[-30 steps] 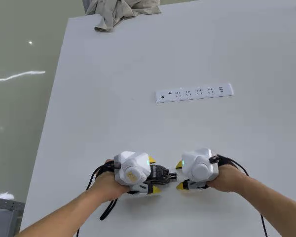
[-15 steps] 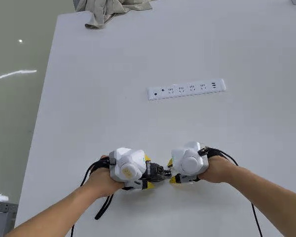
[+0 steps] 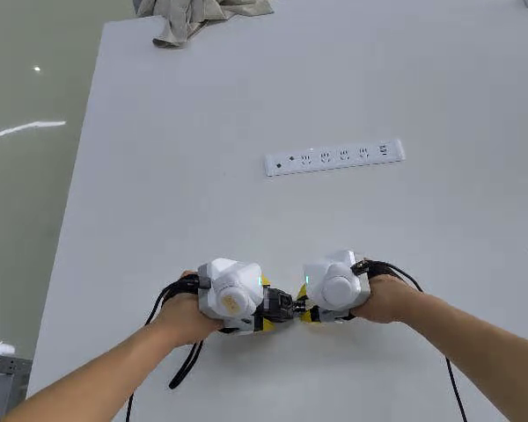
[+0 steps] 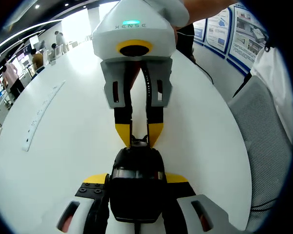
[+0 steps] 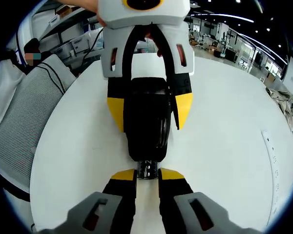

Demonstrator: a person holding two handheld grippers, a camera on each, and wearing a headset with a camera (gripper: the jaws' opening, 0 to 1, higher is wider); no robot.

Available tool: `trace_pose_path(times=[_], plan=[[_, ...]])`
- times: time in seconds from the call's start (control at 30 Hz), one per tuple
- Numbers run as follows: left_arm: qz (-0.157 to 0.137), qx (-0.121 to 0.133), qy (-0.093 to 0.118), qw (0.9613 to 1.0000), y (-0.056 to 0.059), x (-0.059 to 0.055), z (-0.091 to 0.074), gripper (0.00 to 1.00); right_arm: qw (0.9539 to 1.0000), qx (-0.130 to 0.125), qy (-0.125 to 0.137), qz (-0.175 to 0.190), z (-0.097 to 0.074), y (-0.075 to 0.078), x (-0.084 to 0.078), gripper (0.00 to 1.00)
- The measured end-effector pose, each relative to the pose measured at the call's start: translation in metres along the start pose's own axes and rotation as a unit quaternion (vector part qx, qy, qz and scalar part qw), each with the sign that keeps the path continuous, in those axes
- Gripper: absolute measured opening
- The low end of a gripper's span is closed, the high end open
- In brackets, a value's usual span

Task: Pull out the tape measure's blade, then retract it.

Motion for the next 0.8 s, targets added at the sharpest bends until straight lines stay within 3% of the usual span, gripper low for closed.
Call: trace_pose_path(times=[0.8], plan=[[0.012,0.004,-0.017,0.9998,0.0011,0.0021,-0.0011,0.38,0.9998,0.0,0.004,-0.018,-0.0009,-0.0009,-0.0017,0.14]])
Point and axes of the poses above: the centre of the closed fingertips' face, and the gripper's own axes: z roughly forward along the fingers, y roughly to its right, x roughly out of its top, the point moved 8 cm from there along -z, roughly backward along the fingers, and after that the axes turned 3 degrees about y, right-handed, at the moved point
